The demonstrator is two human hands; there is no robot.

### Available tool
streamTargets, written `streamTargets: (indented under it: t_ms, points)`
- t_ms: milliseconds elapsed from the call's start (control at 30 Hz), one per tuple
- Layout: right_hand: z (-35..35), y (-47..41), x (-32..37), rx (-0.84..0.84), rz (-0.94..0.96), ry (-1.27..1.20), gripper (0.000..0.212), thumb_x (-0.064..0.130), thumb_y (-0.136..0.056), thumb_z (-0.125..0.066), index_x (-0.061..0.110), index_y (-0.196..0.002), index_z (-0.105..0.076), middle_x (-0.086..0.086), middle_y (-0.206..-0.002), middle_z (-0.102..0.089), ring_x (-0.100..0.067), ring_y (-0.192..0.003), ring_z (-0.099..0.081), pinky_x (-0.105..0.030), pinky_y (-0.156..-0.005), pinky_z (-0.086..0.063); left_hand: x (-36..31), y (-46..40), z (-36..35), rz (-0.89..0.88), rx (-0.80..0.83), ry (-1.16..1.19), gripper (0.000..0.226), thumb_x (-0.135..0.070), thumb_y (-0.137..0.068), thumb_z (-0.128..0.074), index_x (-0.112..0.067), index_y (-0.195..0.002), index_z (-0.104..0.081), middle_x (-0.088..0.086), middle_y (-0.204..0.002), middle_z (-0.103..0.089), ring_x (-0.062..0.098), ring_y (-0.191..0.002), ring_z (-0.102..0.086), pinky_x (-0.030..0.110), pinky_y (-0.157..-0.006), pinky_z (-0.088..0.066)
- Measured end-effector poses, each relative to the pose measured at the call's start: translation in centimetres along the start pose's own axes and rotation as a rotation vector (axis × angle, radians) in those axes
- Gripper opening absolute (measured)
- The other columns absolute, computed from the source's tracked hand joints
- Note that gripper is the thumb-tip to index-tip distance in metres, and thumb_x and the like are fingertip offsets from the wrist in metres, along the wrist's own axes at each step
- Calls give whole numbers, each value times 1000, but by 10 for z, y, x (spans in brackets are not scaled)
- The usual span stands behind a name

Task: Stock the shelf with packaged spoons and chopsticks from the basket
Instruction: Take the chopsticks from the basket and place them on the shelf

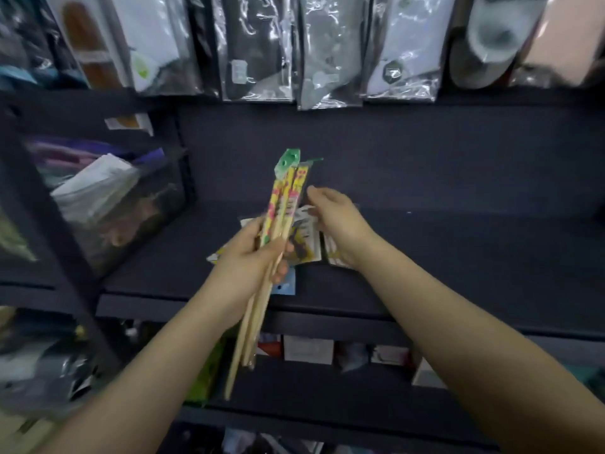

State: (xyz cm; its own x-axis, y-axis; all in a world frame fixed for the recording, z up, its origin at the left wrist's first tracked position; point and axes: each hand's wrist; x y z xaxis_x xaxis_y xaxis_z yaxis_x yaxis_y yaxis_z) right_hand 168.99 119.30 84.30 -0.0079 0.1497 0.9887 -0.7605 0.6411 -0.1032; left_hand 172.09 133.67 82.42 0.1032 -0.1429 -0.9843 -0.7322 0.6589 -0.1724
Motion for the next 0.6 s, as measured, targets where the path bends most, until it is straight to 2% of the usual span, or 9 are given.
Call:
streamTargets:
  t_ms: [100, 167, 200, 300, 367, 400, 467, 533, 600]
  points:
    - [39, 42, -2, 284, -22, -145, 39, 42, -97, -35, 13, -110, -59, 0, -95, -64, -14, -84, -64, -33, -84, -54, -8, -18, -49, -35, 6, 100, 17, -7, -94, -40, -18, -100, -51, 2, -73, -56, 11, -54, -52, 22, -48, -45]
    - [64, 68, -4, 397, -6, -66, 28, 42, -95, -39, 22, -100, -58, 4, -81, -64, -9, -72, -65, -31, -77, -56, -14, -30, -85, -47, -37, 229, 13, -8, -94, -40, -19, -92, -47, 0, -72, -55, 7, -54, -56, 24, -53, -50]
    - [77, 76, -6, 401, 14, -24, 18, 38, -93, -46, 25, -103, -55, 5, -81, -65, -9, -72, -65, -30, -74, -56, -17, -36, -104, -55, -48, 272, 12, -9, -94, -40, -20, -90, -44, -1, -72, -53, 6, -55, -56, 24, -55, -51]
    - [120, 86, -9, 257, 46, 85, 35, 16, -88, -61, 20, -119, -46, 2, -77, -60, -11, -62, -60, -26, -59, -56, -18, -53, -159, -87, 9, 156, 8, -16, -94, -40, -22, -97, -44, -5, -77, -54, 8, -70, -57, 22, -62, -49]
    - [148, 87, -12, 98, 58, 107, 33, 8, -89, -56, 16, -119, -45, 0, -71, -52, -8, -51, -50, -21, -44, -45, -14, -65, -192, -98, 152, 34, 18, -20, -93, -42, -19, -111, -43, -4, -84, -56, 14, -81, -58, 23, -71, -50]
    - [165, 85, -17, -4, 72, 130, 31, 5, -90, -52, 15, -119, -45, 1, -71, -49, -8, -50, -46, -21, -44, -40, -11, -69, -206, -80, 239, -22, 24, -24, -92, -44, -17, -116, -43, -2, -92, -58, 16, -91, -59, 28, -82, -49]
    - [205, 79, -28, -251, 125, 325, 34, 6, -91, -48, 15, -124, -45, 4, -82, -53, -10, -64, -50, -25, -56, -38, -4, -74, -230, -38, 391, -205, 35, -33, -91, -46, -17, -123, -45, 1, -115, -58, 19, -110, -54, 35, -101, -41]
    - [256, 74, -45, -452, 105, 719, 40, 11, -93, -47, 12, -132, -40, -5, -103, -59, -24, -89, -58, -31, -70, -41, 3, -73, -246, -80, 472, -437, 40, -36, -91, -46, -18, -127, -48, 1, -126, -54, 16, -115, -50, 29, -100, -37]
    - [307, 74, -63, -542, -56, 1039, 41, 18, -95, -46, 9, -134, -38, -18, -115, -60, -38, -101, -58, -39, -75, -44, 8, -69, -257, -165, 516, -551, 34, -30, -90, -49, -19, -122, -53, -2, -118, -57, 13, -106, -53, 24, -91, -39]
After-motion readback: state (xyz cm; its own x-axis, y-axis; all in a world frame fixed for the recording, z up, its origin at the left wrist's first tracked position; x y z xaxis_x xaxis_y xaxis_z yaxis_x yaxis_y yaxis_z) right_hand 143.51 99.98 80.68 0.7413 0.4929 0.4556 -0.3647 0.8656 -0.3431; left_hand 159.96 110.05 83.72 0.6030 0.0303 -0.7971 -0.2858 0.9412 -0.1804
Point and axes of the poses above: each hand's wrist, its own y-axis away from the middle knuckle, its own z-axis out of the back of the hand, x = y × z
